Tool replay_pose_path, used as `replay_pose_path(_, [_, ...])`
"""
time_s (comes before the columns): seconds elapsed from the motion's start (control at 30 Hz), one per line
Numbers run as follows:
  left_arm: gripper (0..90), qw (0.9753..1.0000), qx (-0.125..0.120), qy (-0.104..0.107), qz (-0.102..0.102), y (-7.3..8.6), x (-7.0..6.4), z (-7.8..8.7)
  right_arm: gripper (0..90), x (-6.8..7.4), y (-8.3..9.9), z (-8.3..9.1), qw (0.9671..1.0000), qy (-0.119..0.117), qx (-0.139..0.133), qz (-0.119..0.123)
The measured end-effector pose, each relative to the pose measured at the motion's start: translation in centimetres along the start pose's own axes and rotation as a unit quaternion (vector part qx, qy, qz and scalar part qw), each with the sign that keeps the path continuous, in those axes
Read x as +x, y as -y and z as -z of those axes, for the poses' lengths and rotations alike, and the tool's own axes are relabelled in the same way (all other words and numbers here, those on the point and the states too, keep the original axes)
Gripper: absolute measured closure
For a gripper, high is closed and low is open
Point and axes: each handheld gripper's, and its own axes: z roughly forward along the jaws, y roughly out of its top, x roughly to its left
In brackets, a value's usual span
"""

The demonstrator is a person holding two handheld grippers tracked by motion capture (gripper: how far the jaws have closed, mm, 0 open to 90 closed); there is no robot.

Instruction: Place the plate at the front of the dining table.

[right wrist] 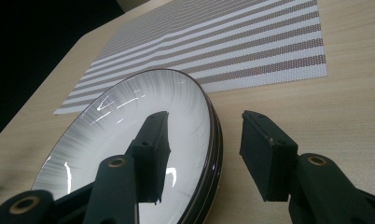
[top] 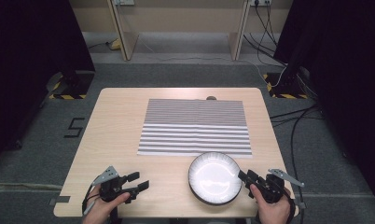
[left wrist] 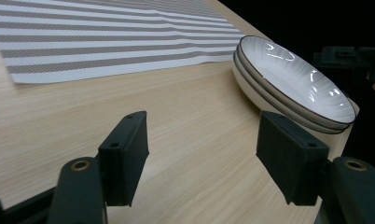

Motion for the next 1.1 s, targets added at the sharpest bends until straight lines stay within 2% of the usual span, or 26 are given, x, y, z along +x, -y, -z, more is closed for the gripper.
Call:
replay_pose_path(0.1, [33.1, 0.9998, -0.006, -0.009, -0.018, -0.1, -0.6, -0.6, 52.4, 0.1, -0.2, 0.2, 1.0000, 0.002, 0.001, 0.003])
replay_pose_path(0.17, [34.8, 0.9996, -0.005, -0.003, -0.028, -0.4, -1.0, -0.9, 52.6, 0.4, -0.6, 0.5, 0.9999, 0.006, 0.000, 0.013])
replay_pose_path(0.23, [34.8, 0.9997, -0.003, 0.006, -0.025, -0.6, -1.4, -1.2, 52.9, 0.6, -0.7, 0.5, 0.9998, 0.008, 0.002, 0.016])
replay_pose_path(0.33, [34.9, 0.9994, 0.006, 0.014, -0.032, -0.9, -1.9, -1.9, 57.3, 0.8, -0.9, 0.6, 0.9991, 0.024, 0.009, 0.034])
replay_pose_path(0.37, [34.9, 0.9994, 0.006, 0.014, -0.033, -1.0, -2.1, -2.1, 58.6, 0.8, -1.0, 0.6, 0.9991, 0.024, 0.011, 0.032])
replay_pose_path(0.4, [35.9, 0.9993, 0.004, 0.015, -0.033, -1.4, -2.3, -2.4, 63.6, 0.8, -1.2, 0.7, 0.9991, 0.025, 0.012, 0.031])
replay_pose_path(0.43, [35.9, 0.9993, 0.004, 0.015, -0.033, -1.4, -2.3, -2.4, 63.6, 0.8, -1.2, 0.7, 0.9991, 0.025, 0.012, 0.031])
replay_pose_path(0.53, [37.9, 0.9993, 0.006, 0.025, -0.028, -2.0, -2.8, -3.3, 71.0, 1.1, -1.6, 0.7, 0.9988, 0.026, 0.030, 0.028])
replay_pose_path(0.63, [39.6, 0.9988, 0.014, 0.036, -0.031, -2.4, -3.2, -4.3, 72.8, 1.3, -1.7, 0.4, 0.9983, 0.029, 0.042, 0.030])
replay_pose_path(0.73, [43.8, 0.9979, 0.028, 0.047, -0.034, -2.9, -3.8, -5.4, 73.8, 1.3, -1.8, -0.3, 0.9965, 0.037, 0.070, 0.026])
replay_pose_path(0.8, [44.5, 0.9978, 0.032, 0.048, -0.034, -3.3, -4.0, -5.8, 75.5, 1.3, -1.9, -0.4, 0.9959, 0.037, 0.078, 0.026])
replay_pose_path(0.83, [44.8, 0.9972, 0.034, 0.053, -0.040, -4.0, -4.3, -6.4, 76.1, 1.4, -1.9, -0.5, 0.9954, 0.037, 0.085, 0.024])
replay_pose_path(0.97, [45.7, 0.9968, 0.039, 0.054, -0.044, -4.6, -4.6, -7.1, 77.4, 1.5, -2.0, -0.7, 0.9940, 0.039, 0.099, 0.024])
replay_pose_path(1.03, [46.8, 0.9967, 0.047, 0.054, -0.040, -4.8, -4.7, -7.5, 79.1, 1.5, -2.1, -0.8, 0.9926, 0.045, 0.109, 0.028])
replay_pose_path(1.07, [48.9, 0.9962, 0.060, 0.057, -0.026, -4.9, -4.8, -8.0, 81.5, 1.6, -2.1, -1.0, 0.9911, 0.049, 0.120, 0.028])
replay_pose_path(1.1, [49.8, 0.9962, 0.060, 0.057, -0.026, -4.9, -4.8, -8.0, 81.5, 1.6, -2.1, -1.0, 0.9911, 0.049, 0.120, 0.028])
